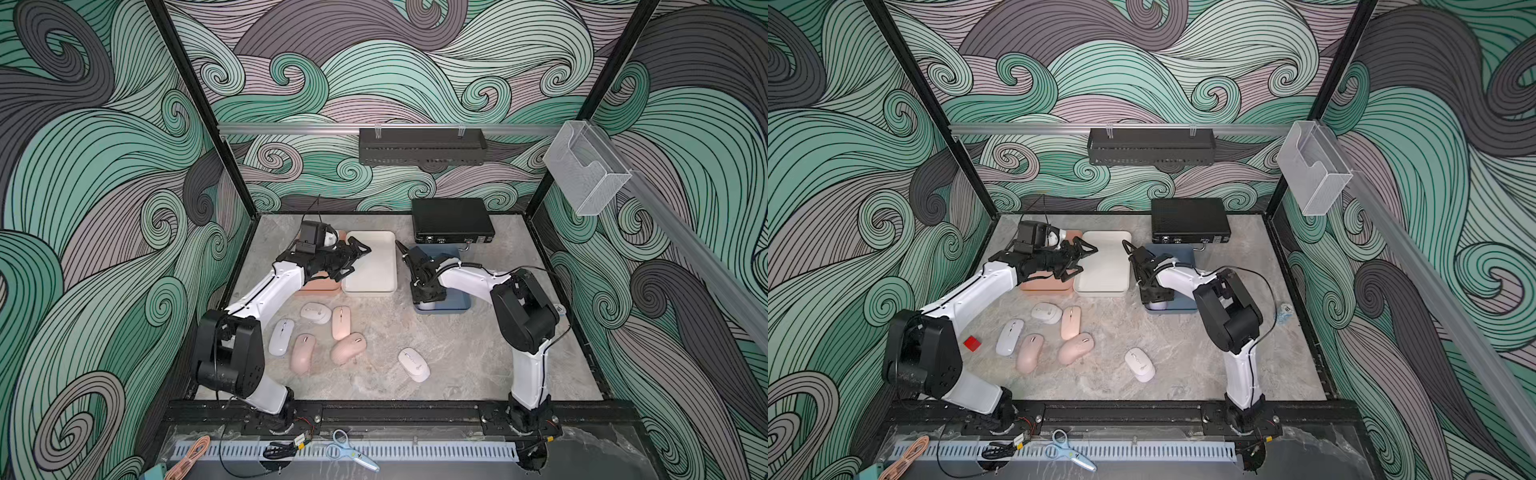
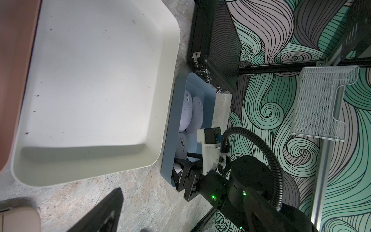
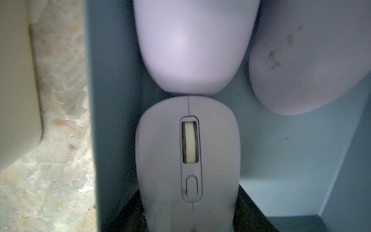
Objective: Place the mice by color into the storage box
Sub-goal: Place the mouse in the storage box.
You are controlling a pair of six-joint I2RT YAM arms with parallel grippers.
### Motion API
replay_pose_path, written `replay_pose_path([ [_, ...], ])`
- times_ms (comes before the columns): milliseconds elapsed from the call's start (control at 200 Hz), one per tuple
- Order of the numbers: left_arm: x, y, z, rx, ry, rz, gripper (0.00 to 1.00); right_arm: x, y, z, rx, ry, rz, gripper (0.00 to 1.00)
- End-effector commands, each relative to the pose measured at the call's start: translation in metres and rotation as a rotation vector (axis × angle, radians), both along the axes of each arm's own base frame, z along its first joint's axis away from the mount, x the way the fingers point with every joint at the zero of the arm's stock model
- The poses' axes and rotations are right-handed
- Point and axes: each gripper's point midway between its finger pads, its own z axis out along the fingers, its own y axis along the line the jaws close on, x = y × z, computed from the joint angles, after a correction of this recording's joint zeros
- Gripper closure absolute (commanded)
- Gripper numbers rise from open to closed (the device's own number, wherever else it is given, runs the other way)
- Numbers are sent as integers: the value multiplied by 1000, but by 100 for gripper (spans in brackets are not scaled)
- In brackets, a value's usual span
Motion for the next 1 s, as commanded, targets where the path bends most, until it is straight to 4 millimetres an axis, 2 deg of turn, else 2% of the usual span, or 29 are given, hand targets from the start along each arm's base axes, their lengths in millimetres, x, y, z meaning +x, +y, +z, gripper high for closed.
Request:
replay_pose_path([
  [0, 6, 0, 7, 12, -19, -8, 7, 2, 1, -10, 5, 21, -20, 42],
  [275, 7, 0, 7, 15, -15, -11, 7, 2, 3, -14, 17, 44, -20, 40],
  [640, 7, 1, 6, 19, -11, -10, 7, 2, 8, 6, 57, 31, -14, 36],
  [815, 7, 1, 7, 23, -14, -10, 7, 3, 6, 21, 64, 5, -10, 35],
  [990, 7, 1, 8, 25, -17, -12, 7, 4, 3, 48, 75, -35, -6, 34],
])
